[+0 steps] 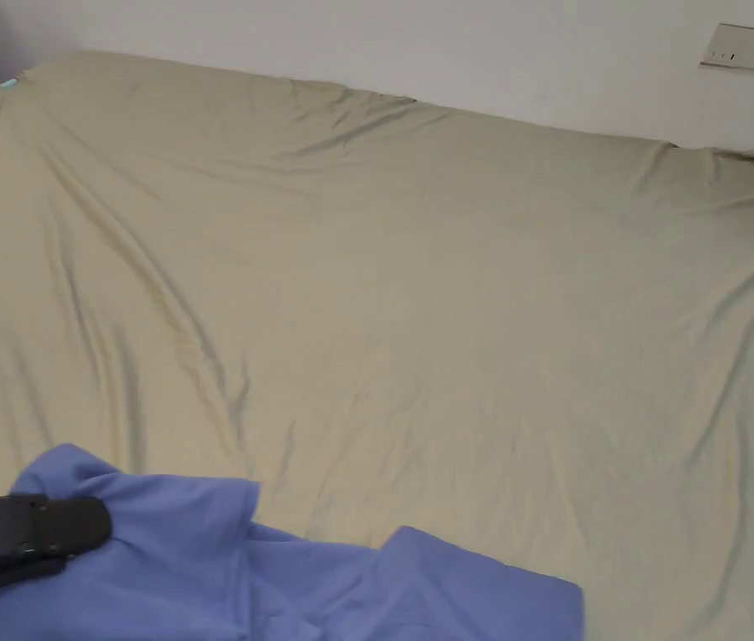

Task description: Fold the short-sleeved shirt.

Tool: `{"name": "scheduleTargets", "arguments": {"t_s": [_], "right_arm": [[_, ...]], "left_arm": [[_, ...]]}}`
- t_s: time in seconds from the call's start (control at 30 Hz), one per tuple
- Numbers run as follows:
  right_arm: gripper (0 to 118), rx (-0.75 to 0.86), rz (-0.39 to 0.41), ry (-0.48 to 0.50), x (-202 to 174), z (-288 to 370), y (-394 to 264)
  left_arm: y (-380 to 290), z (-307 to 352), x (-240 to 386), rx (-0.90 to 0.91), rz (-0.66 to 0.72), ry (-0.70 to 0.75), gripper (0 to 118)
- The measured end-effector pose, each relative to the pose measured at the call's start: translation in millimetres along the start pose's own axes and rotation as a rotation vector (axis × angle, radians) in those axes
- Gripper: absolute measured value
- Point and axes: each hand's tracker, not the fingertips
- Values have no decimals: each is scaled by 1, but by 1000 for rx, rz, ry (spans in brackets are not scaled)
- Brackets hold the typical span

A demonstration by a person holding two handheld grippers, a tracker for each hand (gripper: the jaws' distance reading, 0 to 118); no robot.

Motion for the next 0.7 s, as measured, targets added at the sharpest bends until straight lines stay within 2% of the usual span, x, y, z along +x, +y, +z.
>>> {"name": "scheduleTargets", "arguments": {"t_s": [0.07, 0.13, 0.23, 0.27, 0.33, 0.47, 0.6, 0.63, 0.67, 0.7], "right_arm": [[2, 0, -7, 10, -1, -2, -2], [2, -3, -8, 25, -2, -5, -3], [2, 0, -7, 48, -4, -6, -5], [2, 0, -8, 57, -5, -5, -6], [2, 5, -10, 64, -1, -1, -8], [2, 29, -49, 34, 17, 12, -14], [2, 48, -111, -32, 42, 24, -20], [2, 48, -121, -45, 47, 25, -22], [2, 47, -135, -58, 52, 26, -24], [2, 46, -147, -65, 57, 28, -26]], "left_arm": [[-4, -2, 26, -15, -147, 219, 11], [-15, -17, 47, -63, -254, 268, 11], [-33, -53, 78, -174, -220, 131, 11], [-42, -69, 92, -205, -249, 87, 11], [-61, -102, 121, -262, -303, 40, 11], [-93, -160, 160, -391, -290, -63, 11], [-124, -204, 190, -450, -356, -52, 12], [-131, -212, 196, -461, -389, -38, 18], [-138, -220, 199, -478, -425, -17, 30], [-142, -224, 201, -507, -446, -29, 54]]}}
